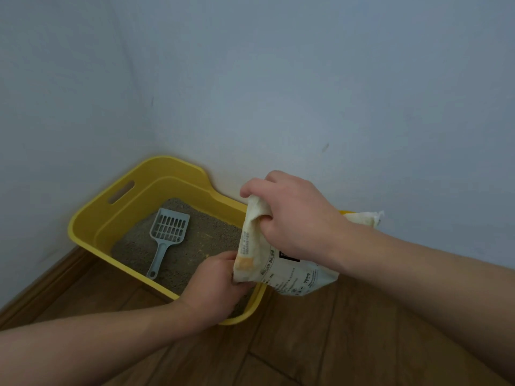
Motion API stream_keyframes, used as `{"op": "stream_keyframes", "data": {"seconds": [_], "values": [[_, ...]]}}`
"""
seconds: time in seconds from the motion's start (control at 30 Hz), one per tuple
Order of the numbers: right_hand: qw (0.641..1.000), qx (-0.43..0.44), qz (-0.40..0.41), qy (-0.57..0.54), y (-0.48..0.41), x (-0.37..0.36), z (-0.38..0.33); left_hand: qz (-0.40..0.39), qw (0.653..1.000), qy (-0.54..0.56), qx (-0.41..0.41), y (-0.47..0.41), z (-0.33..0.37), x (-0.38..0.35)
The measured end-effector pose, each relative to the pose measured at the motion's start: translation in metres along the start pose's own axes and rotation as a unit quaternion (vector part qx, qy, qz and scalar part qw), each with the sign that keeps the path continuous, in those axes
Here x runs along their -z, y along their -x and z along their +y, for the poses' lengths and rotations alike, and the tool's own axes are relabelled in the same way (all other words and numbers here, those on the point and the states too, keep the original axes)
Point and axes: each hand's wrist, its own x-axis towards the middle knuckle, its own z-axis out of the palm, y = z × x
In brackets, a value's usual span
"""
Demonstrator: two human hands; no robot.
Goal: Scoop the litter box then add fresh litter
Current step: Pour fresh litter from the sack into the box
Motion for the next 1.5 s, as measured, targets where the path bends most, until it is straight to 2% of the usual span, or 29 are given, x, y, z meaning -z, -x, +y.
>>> {"op": "stream_keyframes", "data": {"seconds": [0.87,1.5], "values": [[1.000,0.011,0.006,-0.006,-0.015,-0.013,-0.003,0.010,0.997,0.033,0.066,0.001,0.002,-0.004],[1.000,0.008,-0.002,-0.006,-0.021,-0.017,-0.003,0.017,0.994,0.071,0.083,0.004,0.001,-0.002]]}}
